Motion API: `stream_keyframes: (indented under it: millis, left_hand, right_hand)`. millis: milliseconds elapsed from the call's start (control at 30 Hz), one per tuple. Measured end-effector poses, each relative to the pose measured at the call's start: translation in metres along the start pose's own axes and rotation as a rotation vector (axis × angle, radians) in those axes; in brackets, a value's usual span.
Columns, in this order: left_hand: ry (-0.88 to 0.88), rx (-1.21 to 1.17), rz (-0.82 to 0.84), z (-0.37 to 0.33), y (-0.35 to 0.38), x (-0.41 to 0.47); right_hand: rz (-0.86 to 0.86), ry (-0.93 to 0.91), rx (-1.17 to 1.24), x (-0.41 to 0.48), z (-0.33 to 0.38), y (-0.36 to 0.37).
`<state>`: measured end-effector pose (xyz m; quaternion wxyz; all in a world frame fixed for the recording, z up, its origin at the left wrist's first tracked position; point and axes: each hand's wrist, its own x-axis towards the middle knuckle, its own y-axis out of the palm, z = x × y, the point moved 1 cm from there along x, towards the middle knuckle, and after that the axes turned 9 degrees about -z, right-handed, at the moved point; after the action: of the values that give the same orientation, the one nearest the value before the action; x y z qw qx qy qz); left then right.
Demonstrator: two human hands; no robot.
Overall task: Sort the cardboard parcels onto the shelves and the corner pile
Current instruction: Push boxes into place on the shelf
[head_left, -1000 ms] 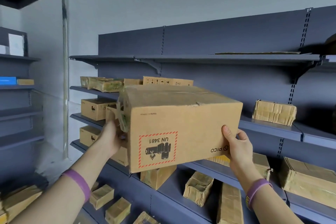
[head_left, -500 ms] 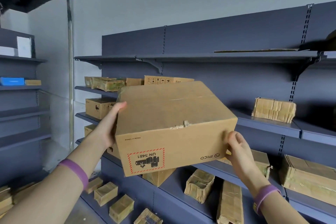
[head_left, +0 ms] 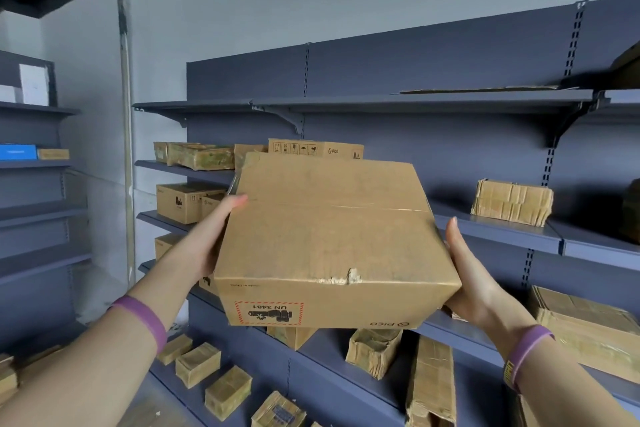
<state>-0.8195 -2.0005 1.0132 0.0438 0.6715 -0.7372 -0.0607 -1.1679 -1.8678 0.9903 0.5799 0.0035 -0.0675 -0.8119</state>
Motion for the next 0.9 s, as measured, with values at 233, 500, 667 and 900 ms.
stream_keyframes:
  millis: [233,500,667,900]
  left_hand:
    - [-0.011,0.038,0.044,0.001,0.017,-0.001]
    - [0.11,0.219,0.28,0.001,0.015,0.021]
    - [0.181,0.342,0.355,-0.003,0.01,0.038]
    - [0.097,0.104,0.403,-0.018,0.015,0.068]
  right_hand:
    - [-0.036,-0.007,0.024,0.004,0.007,-0.013]
    - [-0.171,-0.133,-0.106,0.012,0.003,-0.023]
    - [-0.173,-0.207,-0.155,0.021,0.0,-0.026]
    - [-0.143,-0.28,-0.295,0.035,-0.01,-0.009]
